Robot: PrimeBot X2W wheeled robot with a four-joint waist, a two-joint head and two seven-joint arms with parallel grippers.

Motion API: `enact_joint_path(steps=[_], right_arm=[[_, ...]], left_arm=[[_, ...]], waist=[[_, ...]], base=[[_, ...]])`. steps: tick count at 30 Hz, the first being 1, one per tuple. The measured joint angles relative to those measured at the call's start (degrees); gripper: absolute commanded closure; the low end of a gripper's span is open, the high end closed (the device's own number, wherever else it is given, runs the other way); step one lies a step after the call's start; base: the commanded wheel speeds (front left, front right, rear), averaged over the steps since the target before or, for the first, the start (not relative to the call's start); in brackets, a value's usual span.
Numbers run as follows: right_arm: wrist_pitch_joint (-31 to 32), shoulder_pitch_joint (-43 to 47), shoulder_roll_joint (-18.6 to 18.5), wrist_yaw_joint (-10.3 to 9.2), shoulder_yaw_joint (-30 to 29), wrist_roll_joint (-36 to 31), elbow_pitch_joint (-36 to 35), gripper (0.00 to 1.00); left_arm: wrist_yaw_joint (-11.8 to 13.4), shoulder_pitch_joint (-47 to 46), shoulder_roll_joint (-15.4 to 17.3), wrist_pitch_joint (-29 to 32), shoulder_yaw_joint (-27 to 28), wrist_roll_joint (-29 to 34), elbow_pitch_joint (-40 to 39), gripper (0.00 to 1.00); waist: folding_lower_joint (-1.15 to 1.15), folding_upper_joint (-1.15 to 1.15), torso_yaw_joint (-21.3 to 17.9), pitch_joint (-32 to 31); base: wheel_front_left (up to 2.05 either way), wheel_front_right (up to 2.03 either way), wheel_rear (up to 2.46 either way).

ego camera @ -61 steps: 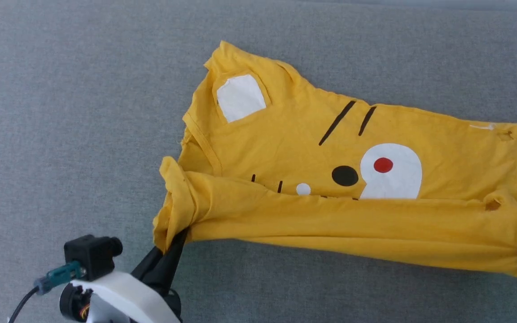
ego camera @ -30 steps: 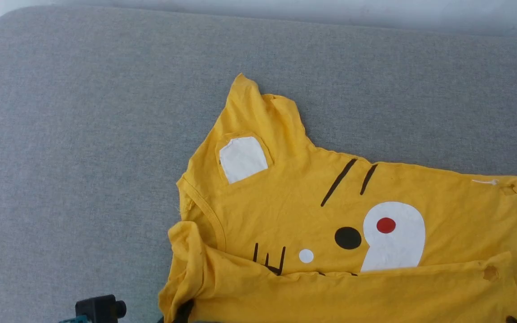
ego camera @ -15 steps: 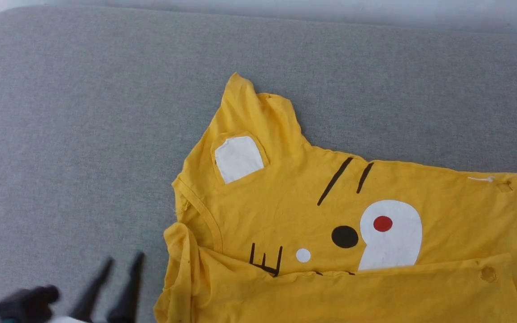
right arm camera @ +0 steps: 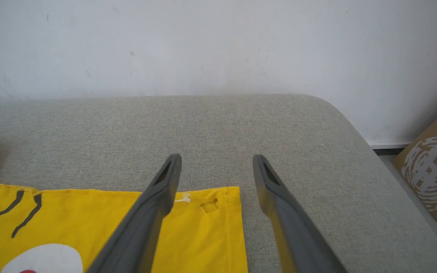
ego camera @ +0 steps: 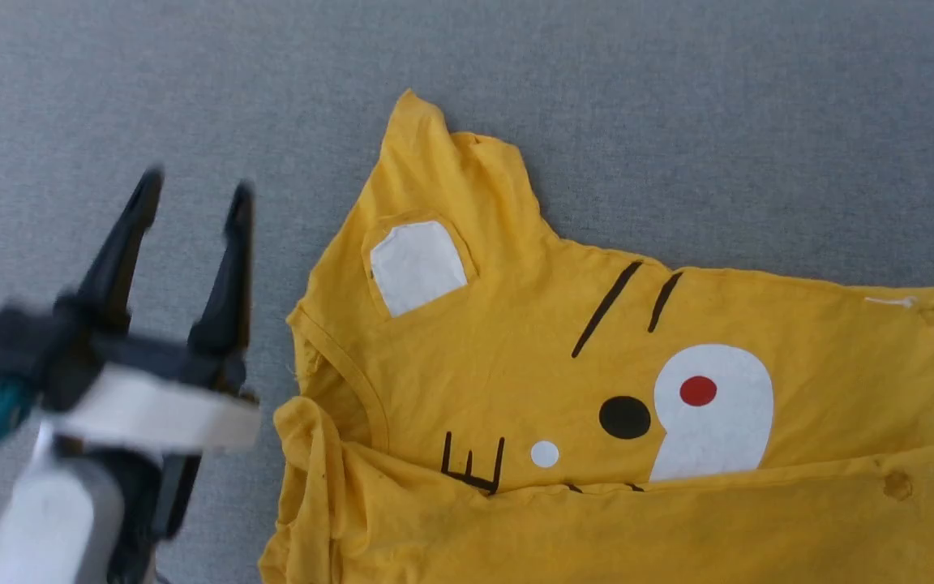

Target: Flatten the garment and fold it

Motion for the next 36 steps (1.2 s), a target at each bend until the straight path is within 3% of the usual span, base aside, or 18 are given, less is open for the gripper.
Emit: enact_joint_path(steps=[7,14,30,31,32,33,36], right_arm=[[-0.6,-4.3,-0.5,0.0,2.9,-0.3,1.2,0.0],[-0.6,-7.2,-0.7,0.0,4.6,-0.2,2.7,0.0],[-0.6,-9.1,-0.5,0.0,5.9,0.4,5.2,0.0],[-0.6,-9.3,-0.5,0.0,5.9,0.4,5.3,0.0],[-0.6,-9.4,-0.5,0.0,5.9,0.4,5.3,0.0],[-0.6,-9.4,-0.5,0.0,5.9,0.4,5.4,0.0],[-0.6,-9.5,-0.5,0.0,5.9,0.4,5.5,0.0]], left_arm=[[-7.0,-22.9,1.9,15.8,-5.2,-2.2,7.4,0.0],[-11.4,-35.3,0.9,28.4,-9.3,-6.9,16.4,0.0],[-12.5,-40.6,1.1,37.8,-11.4,-9.2,25.0,0.0],[-12.5,-40.8,1.3,38.3,-11.5,-9.3,25.0,0.27],[-12.6,-41.0,1.5,38.6,-11.6,-9.3,24.9,0.81],[-12.6,-41.1,1.8,39.0,-11.8,-9.5,24.9,1.0],[-13.0,-41.1,2.4,40.1,-12.2,-10.4,24.5,1.0]], waist=[[0.01,0.0,-0.8,5.2],[0.01,0.0,-1.9,10.5],[-0.01,0.0,-5.6,17.2],[-0.01,0.0,-5.7,17.3],[-0.01,0.0,-5.9,17.4],[-0.01,0.0,-6.0,17.5],[-0.02,0.0,-6.0,17.5]], base=[[0.0,0.0,0.0],[0.0,0.0,0.0],[0.0,0.0,0.0],[0.0,0.0,0.0],[0.0,0.0,0.0],[0.0,0.0,0.0],[0.0,0.0,0.0]])
